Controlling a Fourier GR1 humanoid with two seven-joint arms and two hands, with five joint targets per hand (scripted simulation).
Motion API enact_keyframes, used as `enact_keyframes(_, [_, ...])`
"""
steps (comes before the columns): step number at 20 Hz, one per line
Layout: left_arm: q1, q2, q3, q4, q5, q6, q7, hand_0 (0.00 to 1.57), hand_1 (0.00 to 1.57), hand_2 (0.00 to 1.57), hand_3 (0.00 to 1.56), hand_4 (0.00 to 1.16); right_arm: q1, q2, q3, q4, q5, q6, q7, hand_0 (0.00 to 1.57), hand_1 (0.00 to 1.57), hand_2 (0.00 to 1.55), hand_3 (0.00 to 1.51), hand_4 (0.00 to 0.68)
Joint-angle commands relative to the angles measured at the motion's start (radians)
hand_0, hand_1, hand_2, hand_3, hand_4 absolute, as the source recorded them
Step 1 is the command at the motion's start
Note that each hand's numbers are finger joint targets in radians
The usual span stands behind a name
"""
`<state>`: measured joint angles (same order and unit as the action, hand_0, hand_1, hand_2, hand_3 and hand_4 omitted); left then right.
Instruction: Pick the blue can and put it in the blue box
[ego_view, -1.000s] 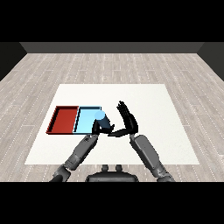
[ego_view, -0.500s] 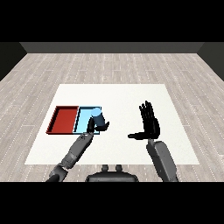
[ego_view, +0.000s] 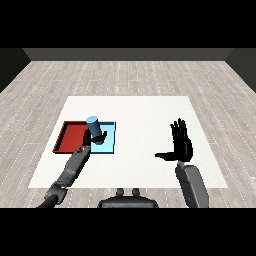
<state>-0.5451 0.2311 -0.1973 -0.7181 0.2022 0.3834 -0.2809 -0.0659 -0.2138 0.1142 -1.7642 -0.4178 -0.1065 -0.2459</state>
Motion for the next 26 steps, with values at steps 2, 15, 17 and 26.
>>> enact_keyframes(2, [-0.115, 0.028, 0.064, 0.235, -0.017, -0.023, 0.044, 1.57, 1.57, 1.57, 1.52, 1.07, 0.003, 0.029, -0.003, 0.000, 0.020, -0.025, 0.004, 0.00, 0.00, 0.00, 0.00, 0.000])
enact_keyframes(15, [-0.255, -0.009, 0.027, 0.636, -0.152, 0.031, 0.160, 1.52, 1.52, 1.40, 1.14, 0.91, -0.085, 0.038, -0.067, 0.195, 0.006, 0.011, -0.011, 0.00, 0.00, 0.00, 0.00, 0.000])
enact_keyframes(17, [-0.286, -0.059, 0.037, 0.650, -0.143, 0.023, 0.220, 1.44, 1.44, 1.35, 0.99, 0.86, -0.039, 0.040, -0.084, 0.247, -0.004, 0.065, -0.093, 0.00, 0.00, 0.00, 0.00, 0.000])
enact_keyframes(26, [-0.234, -0.045, 0.010, 0.700, -0.186, -0.065, 0.225, 0.86, 0.86, 0.88, 0.48, 0.65, -0.049, 0.047, -0.088, 0.238, 0.000, 0.070, -0.098, 0.00, 0.00, 0.00, 0.00, 0.000])
